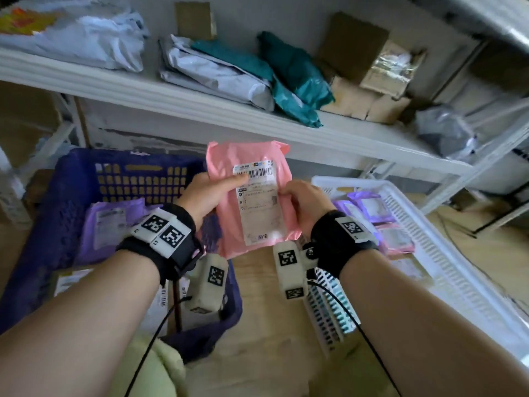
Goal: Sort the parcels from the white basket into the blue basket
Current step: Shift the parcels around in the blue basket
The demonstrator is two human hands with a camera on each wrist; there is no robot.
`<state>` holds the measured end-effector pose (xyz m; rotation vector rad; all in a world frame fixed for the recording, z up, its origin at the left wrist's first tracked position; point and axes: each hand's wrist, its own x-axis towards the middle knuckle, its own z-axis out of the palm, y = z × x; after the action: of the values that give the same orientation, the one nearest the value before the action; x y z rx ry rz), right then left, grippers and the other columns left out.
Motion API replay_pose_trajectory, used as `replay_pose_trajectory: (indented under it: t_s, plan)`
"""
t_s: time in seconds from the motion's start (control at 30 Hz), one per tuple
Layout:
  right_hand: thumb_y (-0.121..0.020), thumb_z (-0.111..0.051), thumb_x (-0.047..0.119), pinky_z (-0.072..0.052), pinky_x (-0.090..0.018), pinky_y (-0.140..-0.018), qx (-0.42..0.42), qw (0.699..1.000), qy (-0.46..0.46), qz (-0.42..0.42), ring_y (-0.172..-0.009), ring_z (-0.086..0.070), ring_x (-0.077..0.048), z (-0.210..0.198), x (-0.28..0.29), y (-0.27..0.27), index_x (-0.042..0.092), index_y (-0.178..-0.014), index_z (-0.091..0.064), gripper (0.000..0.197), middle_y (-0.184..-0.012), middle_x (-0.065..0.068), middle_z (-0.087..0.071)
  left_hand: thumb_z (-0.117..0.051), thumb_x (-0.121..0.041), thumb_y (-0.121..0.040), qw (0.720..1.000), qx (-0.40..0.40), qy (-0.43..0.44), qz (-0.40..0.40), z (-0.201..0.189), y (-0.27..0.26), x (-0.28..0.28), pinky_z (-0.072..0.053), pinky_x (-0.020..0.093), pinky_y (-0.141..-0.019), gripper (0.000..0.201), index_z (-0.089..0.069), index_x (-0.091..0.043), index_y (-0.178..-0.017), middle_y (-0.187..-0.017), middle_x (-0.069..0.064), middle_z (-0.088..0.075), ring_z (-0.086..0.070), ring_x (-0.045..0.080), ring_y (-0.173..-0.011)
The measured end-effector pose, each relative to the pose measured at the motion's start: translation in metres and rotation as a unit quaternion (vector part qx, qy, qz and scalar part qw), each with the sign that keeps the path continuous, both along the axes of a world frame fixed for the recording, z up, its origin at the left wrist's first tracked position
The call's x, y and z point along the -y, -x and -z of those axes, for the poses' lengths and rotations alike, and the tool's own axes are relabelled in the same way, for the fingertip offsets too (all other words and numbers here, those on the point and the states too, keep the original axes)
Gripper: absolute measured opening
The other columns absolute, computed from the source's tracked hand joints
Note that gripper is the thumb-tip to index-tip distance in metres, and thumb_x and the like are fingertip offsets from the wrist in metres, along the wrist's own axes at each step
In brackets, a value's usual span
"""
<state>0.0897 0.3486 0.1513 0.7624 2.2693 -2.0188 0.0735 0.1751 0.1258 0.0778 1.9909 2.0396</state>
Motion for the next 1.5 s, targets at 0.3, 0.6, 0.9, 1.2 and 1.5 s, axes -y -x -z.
replay_pose_trajectory:
  t_s: [0.3, 0.6, 0.9, 1.2, 1.5]
  plan:
    - [-0.081, -0.057, 0.007, -0.054, -0.046, -0.086, -0.049, 0.999, -0.006, 0.002, -0.083, -0.062, -0.028, -0.036, -0.099, -0.070, 0.007, -0.078, -0.062, 0.005, -0.078, -0.010, -0.066, -0.049, -0.051, -0.090, 0.997, -0.048, 0.060, 0.023, -0.045, -0.050, -0.091, -0.036, 0.017, -0.066, 0.041, -0.067, -0.016, -0.100, -0.089, -0.004, -0.068, -0.059, 0.006, -0.079]
    - [-0.083, -0.065, 0.012, -0.056, -0.042, -0.084, -0.044, 0.994, -0.066, 0.081, -0.087, -0.067, -0.026, -0.053, -0.227, -0.129, 0.017, -0.072, -0.063, 0.012, -0.084, -0.008, -0.070, -0.068, -0.044, -0.080, 0.983, -0.140, 0.118, 0.022, -0.069, -0.053, -0.204, -0.037, 0.026, -0.089, 0.061, -0.048, -0.020, -0.132, -0.120, -0.002, -0.052, -0.049, 0.013, -0.112]
    - [-0.083, -0.066, 0.012, -0.056, -0.022, -0.054, -0.015, 0.989, -0.092, 0.118, -0.062, -0.062, -0.013, -0.014, -0.315, -0.116, 0.014, -0.076, -0.065, 0.008, -0.076, -0.003, -0.067, -0.080, -0.028, -0.070, 0.949, -0.118, 0.218, 0.194, -0.032, -0.018, -0.326, -0.057, 0.023, -0.066, 0.067, -0.054, -0.009, -0.128, -0.115, 0.005, -0.064, -0.066, 0.018, -0.089]
    - [-0.090, -0.059, 0.009, -0.046, -0.024, -0.055, 0.184, 0.949, 0.002, 0.256, -0.059, -0.057, -0.016, 0.128, -0.432, -0.103, -0.001, -0.108, -0.063, 0.021, -0.081, -0.011, -0.066, -0.065, -0.012, -0.086, 0.959, -0.108, 0.244, 0.094, 0.043, 0.040, -0.391, -0.044, 0.028, -0.081, 0.018, -0.064, -0.010, -0.105, -0.099, 0.004, -0.064, -0.059, 0.019, -0.091]
    - [-0.091, -0.055, 0.008, -0.050, -0.019, -0.043, 0.369, 0.927, -0.020, 0.063, -0.062, -0.055, -0.012, 0.235, -0.422, -0.096, 0.002, -0.128, -0.051, 0.038, -0.108, -0.012, -0.054, -0.063, -0.010, -0.087, 0.928, -0.147, 0.328, 0.093, 0.093, 0.059, -0.416, -0.048, 0.035, -0.091, 0.019, -0.065, -0.006, -0.105, -0.109, 0.012, -0.065, -0.059, 0.025, -0.099]
